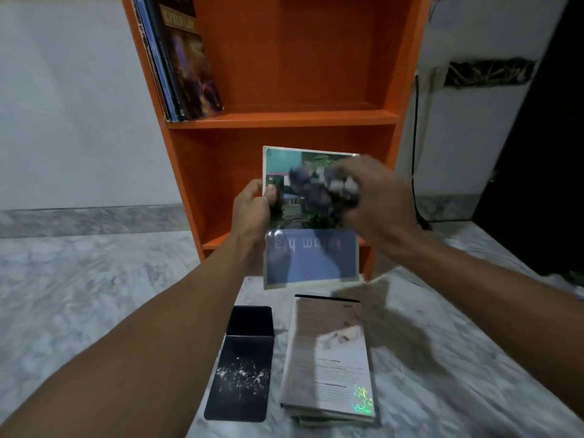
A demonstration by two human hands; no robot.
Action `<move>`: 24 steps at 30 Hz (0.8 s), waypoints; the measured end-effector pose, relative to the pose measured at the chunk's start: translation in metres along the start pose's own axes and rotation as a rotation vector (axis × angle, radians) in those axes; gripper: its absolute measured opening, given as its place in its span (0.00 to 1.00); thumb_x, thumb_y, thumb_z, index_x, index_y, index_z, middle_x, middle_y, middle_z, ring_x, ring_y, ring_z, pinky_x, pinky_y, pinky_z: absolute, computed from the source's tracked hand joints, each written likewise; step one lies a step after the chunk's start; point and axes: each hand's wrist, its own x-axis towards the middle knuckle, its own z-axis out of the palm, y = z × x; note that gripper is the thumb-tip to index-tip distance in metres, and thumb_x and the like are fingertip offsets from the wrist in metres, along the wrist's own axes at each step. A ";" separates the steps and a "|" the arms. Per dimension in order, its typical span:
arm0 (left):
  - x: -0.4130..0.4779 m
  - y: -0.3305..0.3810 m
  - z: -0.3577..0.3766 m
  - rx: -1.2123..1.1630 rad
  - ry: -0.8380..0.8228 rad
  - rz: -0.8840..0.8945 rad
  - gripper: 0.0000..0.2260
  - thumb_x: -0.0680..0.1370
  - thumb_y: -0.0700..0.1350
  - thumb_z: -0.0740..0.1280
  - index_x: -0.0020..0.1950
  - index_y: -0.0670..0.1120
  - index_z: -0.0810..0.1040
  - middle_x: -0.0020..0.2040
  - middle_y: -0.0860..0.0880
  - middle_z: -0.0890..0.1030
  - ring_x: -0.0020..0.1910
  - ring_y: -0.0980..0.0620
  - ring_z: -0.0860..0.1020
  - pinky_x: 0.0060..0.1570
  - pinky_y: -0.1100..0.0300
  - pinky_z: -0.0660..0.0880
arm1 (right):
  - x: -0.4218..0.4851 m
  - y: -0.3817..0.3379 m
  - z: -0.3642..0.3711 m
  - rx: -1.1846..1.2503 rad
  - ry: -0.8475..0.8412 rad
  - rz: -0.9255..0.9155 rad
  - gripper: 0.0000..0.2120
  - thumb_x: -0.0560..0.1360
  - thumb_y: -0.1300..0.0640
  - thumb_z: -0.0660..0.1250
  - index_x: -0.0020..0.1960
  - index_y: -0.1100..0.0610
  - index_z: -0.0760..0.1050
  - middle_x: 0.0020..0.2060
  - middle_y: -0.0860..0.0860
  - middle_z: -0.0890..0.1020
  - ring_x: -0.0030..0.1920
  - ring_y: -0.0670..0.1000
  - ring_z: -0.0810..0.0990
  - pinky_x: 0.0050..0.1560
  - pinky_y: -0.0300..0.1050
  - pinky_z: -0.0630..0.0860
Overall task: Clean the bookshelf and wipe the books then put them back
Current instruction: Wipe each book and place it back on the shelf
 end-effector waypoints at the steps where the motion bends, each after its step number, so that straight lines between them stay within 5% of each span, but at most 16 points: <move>1: -0.002 0.002 0.005 -0.065 -0.036 -0.049 0.07 0.82 0.42 0.60 0.54 0.43 0.77 0.54 0.36 0.81 0.54 0.35 0.81 0.51 0.36 0.79 | 0.022 0.002 0.000 -0.058 0.038 0.092 0.22 0.68 0.65 0.72 0.61 0.55 0.77 0.57 0.54 0.79 0.54 0.55 0.78 0.49 0.41 0.69; 3: -0.006 0.009 0.018 -0.138 -0.081 -0.092 0.07 0.82 0.42 0.60 0.53 0.43 0.76 0.53 0.33 0.81 0.52 0.33 0.81 0.52 0.33 0.77 | 0.038 0.003 0.008 -0.147 -0.019 0.190 0.29 0.68 0.68 0.67 0.67 0.51 0.72 0.65 0.54 0.74 0.62 0.58 0.72 0.57 0.49 0.71; 5: -0.007 0.015 0.029 -0.176 -0.080 -0.091 0.07 0.83 0.41 0.59 0.49 0.44 0.76 0.46 0.38 0.81 0.44 0.40 0.81 0.44 0.43 0.80 | 0.015 0.000 0.027 -0.257 -0.123 0.141 0.31 0.68 0.67 0.64 0.69 0.50 0.71 0.69 0.56 0.71 0.66 0.62 0.69 0.62 0.58 0.70; 7: -0.004 0.014 0.029 -0.197 -0.034 -0.093 0.08 0.82 0.40 0.59 0.45 0.45 0.76 0.43 0.40 0.81 0.41 0.42 0.80 0.42 0.48 0.80 | -0.032 -0.009 0.044 -0.298 -0.160 -0.060 0.25 0.70 0.61 0.60 0.66 0.53 0.75 0.67 0.60 0.74 0.61 0.65 0.73 0.53 0.59 0.75; 9: 0.001 0.005 0.016 -0.157 0.028 -0.087 0.08 0.79 0.45 0.61 0.45 0.47 0.78 0.50 0.36 0.81 0.48 0.39 0.80 0.53 0.39 0.78 | -0.075 -0.014 0.052 -0.269 -0.273 -0.270 0.20 0.69 0.59 0.63 0.61 0.53 0.78 0.64 0.60 0.77 0.56 0.64 0.78 0.44 0.58 0.79; 11: 0.007 -0.007 0.003 -0.062 0.070 -0.058 0.09 0.78 0.48 0.61 0.46 0.48 0.80 0.53 0.36 0.81 0.51 0.38 0.79 0.58 0.36 0.75 | -0.096 -0.019 0.053 -0.205 -0.578 -0.384 0.18 0.69 0.59 0.69 0.59 0.50 0.79 0.63 0.56 0.77 0.57 0.60 0.78 0.46 0.58 0.80; 15: 0.009 -0.018 -0.001 0.084 0.138 0.036 0.11 0.84 0.42 0.57 0.51 0.43 0.78 0.51 0.39 0.81 0.48 0.47 0.77 0.47 0.50 0.76 | -0.101 -0.019 0.061 -0.050 -1.190 -0.196 0.17 0.70 0.63 0.65 0.57 0.50 0.78 0.55 0.52 0.76 0.53 0.56 0.75 0.51 0.54 0.76; 24: 0.025 -0.040 0.004 0.109 0.242 0.033 0.10 0.85 0.43 0.55 0.53 0.44 0.76 0.47 0.49 0.79 0.44 0.54 0.77 0.35 0.62 0.75 | -0.136 0.008 0.113 -0.043 -1.534 0.159 0.25 0.70 0.64 0.71 0.65 0.58 0.69 0.61 0.59 0.76 0.58 0.60 0.76 0.50 0.47 0.74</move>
